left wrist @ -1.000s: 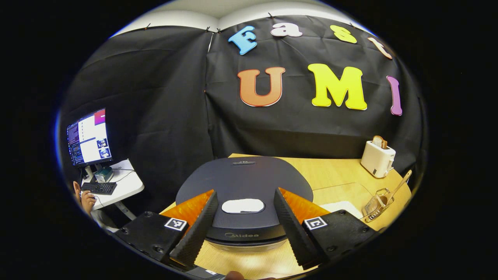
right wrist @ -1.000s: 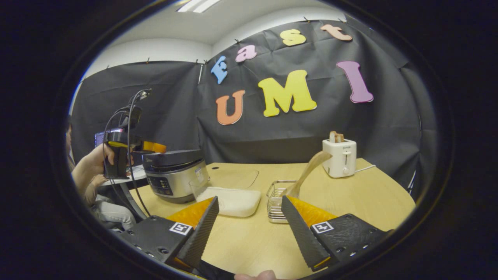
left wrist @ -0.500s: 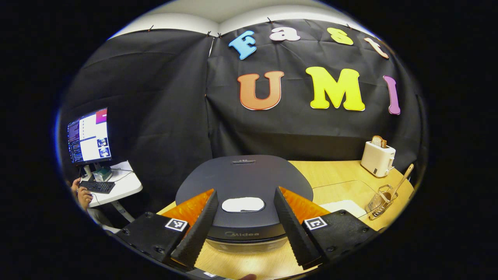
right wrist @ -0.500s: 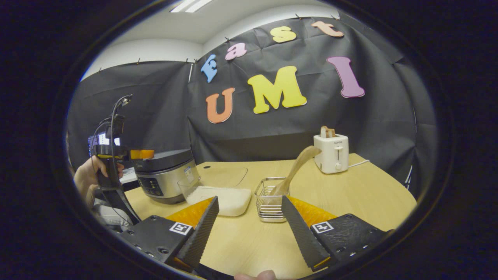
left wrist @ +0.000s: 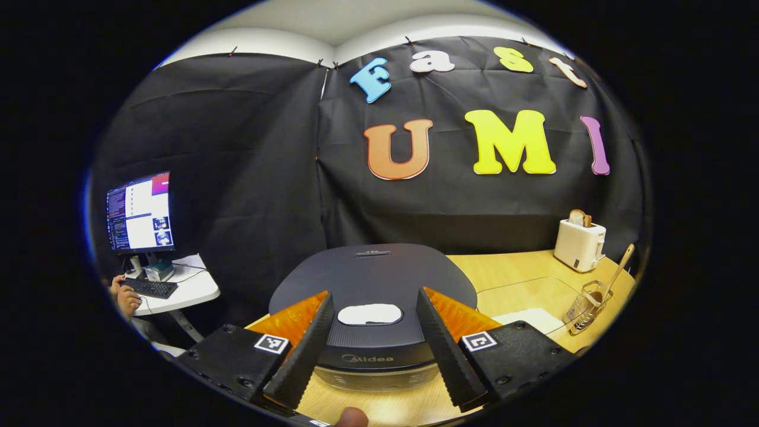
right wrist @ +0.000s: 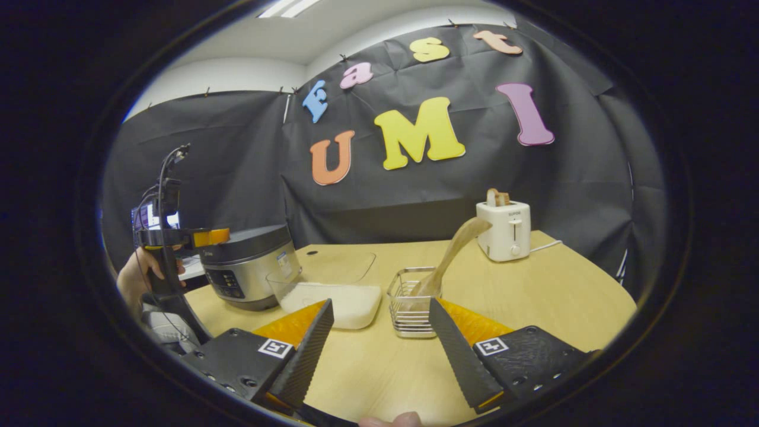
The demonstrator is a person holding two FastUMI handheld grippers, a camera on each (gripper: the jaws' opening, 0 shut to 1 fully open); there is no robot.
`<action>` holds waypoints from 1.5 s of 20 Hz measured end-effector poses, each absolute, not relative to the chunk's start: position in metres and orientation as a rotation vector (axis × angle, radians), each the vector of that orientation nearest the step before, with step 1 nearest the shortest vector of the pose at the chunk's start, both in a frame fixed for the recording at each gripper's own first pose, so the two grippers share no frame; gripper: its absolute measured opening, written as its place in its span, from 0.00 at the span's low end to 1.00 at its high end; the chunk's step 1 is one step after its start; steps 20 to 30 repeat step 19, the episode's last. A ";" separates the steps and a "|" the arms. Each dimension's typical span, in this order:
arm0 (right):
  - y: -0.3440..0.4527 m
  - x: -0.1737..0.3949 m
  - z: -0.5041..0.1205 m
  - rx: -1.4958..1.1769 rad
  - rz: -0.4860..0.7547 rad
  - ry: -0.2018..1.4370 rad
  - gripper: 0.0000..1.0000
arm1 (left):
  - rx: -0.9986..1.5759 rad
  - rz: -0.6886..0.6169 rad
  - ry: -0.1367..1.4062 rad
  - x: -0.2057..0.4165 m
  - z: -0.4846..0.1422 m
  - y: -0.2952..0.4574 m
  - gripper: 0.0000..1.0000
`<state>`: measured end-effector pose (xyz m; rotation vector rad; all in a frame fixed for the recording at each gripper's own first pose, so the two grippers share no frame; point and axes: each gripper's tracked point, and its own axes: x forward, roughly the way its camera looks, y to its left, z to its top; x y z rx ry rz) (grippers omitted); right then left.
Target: Close the left gripper, press the button to open the rice cooker; take a wooden spoon from the chopstick holder with the right hand, scoop a spoonful of rice and pour it into the rice cooker, then put the wooden spoon back into the chopstick holder.
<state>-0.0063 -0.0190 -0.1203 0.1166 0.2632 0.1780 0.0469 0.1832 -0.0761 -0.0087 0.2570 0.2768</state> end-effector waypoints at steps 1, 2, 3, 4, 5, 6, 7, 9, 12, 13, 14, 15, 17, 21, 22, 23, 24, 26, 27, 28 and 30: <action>-0.021 -0.005 -0.118 0.113 0.167 0.257 0.91 | -0.032 0.283 0.258 0.045 -0.075 0.182 0.90; -0.024 -0.005 -0.114 0.108 0.150 0.245 0.91 | -0.051 0.284 0.233 0.043 -0.068 0.177 0.90; -0.027 -0.004 -0.109 0.099 0.130 0.224 0.91 | -0.062 0.277 0.208 0.042 -0.060 0.168 0.90; -0.028 -0.003 -0.103 0.096 0.116 0.200 0.95 | -0.057 0.273 0.175 0.039 -0.047 0.159 0.90; -0.028 -0.002 -0.094 0.093 0.107 0.175 0.96 | -0.041 0.269 0.146 0.035 -0.036 0.150 0.91; -0.027 -0.002 -0.086 0.092 0.101 0.150 0.92 | -0.026 0.268 0.116 0.030 -0.026 0.142 0.91; -0.026 -0.002 -0.077 0.085 0.095 0.126 0.96 | -0.012 0.255 0.098 0.026 -0.017 0.131 0.92; -0.027 -0.001 -0.062 0.072 0.076 0.092 0.95 | -0.001 0.216 0.068 0.019 -0.007 0.105 0.97; -0.032 0.001 -0.047 0.047 0.051 0.067 0.91 | -0.001 0.163 0.038 0.008 0.001 0.073 0.97; -0.035 0.001 -0.042 0.040 0.036 0.058 0.95 | -0.003 0.151 0.026 0.005 0.003 0.065 0.97; -0.037 0.001 -0.039 0.034 0.024 0.050 0.95 | -0.009 0.137 0.020 0.002 0.004 0.057 0.97; -0.038 0.001 -0.036 0.033 0.013 0.046 0.95 | -0.013 0.127 0.013 0.000 0.005 0.051 0.97; -0.032 -0.002 -0.029 0.038 0.012 0.038 0.91 | -0.002 0.104 0.010 -0.006 0.005 0.043 0.97; -0.029 -0.005 -0.019 -0.004 -0.002 0.022 0.91 | 0.021 0.098 0.009 -0.012 0.004 0.041 0.97; -0.029 -0.005 -0.019 -0.004 -0.002 0.022 0.91 | 0.021 0.098 0.009 -0.012 0.004 0.041 0.97; -0.029 -0.005 -0.019 -0.004 -0.002 0.022 0.91 | 0.021 0.098 0.009 -0.012 0.004 0.041 0.97; -0.029 -0.005 -0.019 -0.004 -0.002 0.022 0.91 | 0.021 0.098 0.009 -0.012 0.004 0.041 0.97; -0.029 -0.005 -0.019 -0.004 -0.002 0.022 0.91 | 0.021 0.098 0.009 -0.012 0.004 0.041 0.97; -0.029 -0.005 -0.019 -0.004 -0.002 0.022 0.91 | 0.021 0.098 0.009 -0.012 0.004 0.041 0.97; -0.029 -0.005 -0.019 -0.004 -0.002 0.022 0.91 | 0.021 0.098 0.009 -0.012 0.004 0.041 0.97; -0.029 -0.005 -0.019 -0.004 -0.002 0.022 0.91 | 0.021 0.098 0.009 -0.012 0.004 0.041 0.97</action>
